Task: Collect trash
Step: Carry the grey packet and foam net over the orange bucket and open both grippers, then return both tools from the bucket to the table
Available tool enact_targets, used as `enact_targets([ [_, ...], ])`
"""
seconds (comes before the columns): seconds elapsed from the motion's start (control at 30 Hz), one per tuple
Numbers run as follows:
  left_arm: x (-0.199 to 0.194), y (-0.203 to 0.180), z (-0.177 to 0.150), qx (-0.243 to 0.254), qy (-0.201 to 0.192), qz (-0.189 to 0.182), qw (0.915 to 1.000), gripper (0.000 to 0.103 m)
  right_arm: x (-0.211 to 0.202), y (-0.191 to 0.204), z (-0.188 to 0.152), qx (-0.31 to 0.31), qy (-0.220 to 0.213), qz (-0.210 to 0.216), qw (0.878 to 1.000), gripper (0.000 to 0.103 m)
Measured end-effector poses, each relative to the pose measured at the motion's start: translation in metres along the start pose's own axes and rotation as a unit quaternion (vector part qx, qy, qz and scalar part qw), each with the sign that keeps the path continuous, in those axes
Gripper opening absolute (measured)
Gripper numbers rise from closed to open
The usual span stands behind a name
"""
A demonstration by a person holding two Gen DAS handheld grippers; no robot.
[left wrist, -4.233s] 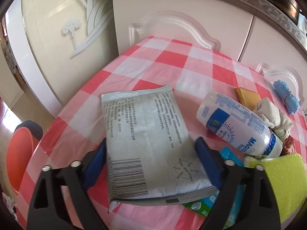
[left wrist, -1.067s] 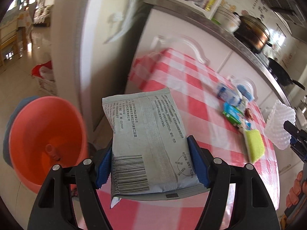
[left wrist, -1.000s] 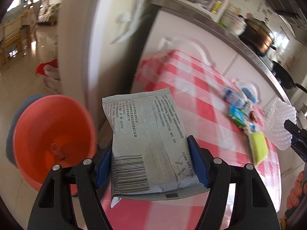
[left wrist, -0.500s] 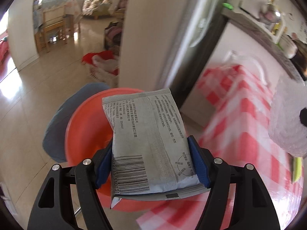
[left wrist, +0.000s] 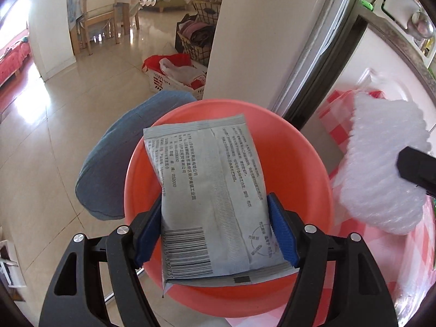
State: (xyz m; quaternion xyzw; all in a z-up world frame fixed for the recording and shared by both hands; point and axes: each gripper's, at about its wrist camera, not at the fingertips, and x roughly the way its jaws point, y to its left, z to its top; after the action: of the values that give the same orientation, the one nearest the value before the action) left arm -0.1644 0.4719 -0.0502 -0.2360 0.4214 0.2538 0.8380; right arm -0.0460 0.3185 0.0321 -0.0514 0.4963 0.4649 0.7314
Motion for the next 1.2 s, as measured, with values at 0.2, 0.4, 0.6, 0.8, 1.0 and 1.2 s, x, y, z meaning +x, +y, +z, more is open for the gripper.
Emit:
enact_targets([
  [0.2,0.006,-0.001,0.002,0.001,-0.001,0.006,1.0,0.073,0.021,0.009,-0.003,-0.013,0.019,-0.011,1.0,0.058],
  [0.4,0.006,0.002,0.004,-0.005,-0.004,-0.013,0.9999,0.075,0.018,0.003,-0.003,0.008,0.003,-0.008,1.0,0.077],
  [0.6,0.003,0.005,0.004,-0.025,-0.008,-0.028,0.9993,0.082,-0.005,-0.012,-0.003,0.04,-0.032,0.015,0.999,0.082],
  [0.8,-0.011,0.0,0.003,-0.029,-0.026,-0.049,0.998,0.089,-0.035,-0.022,-0.016,0.042,-0.07,0.01,0.997,0.087],
  [1.0,-0.039,-0.017,-0.003,-0.007,-0.089,-0.08,0.9928,0.092,-0.072,-0.033,-0.041,0.029,-0.12,0.01,0.992,0.094],
  [1.2,-0.068,-0.045,-0.004,0.022,-0.121,-0.114,0.9858,0.093,-0.124,-0.048,-0.062,0.013,-0.198,-0.003,0.98,0.099],
])
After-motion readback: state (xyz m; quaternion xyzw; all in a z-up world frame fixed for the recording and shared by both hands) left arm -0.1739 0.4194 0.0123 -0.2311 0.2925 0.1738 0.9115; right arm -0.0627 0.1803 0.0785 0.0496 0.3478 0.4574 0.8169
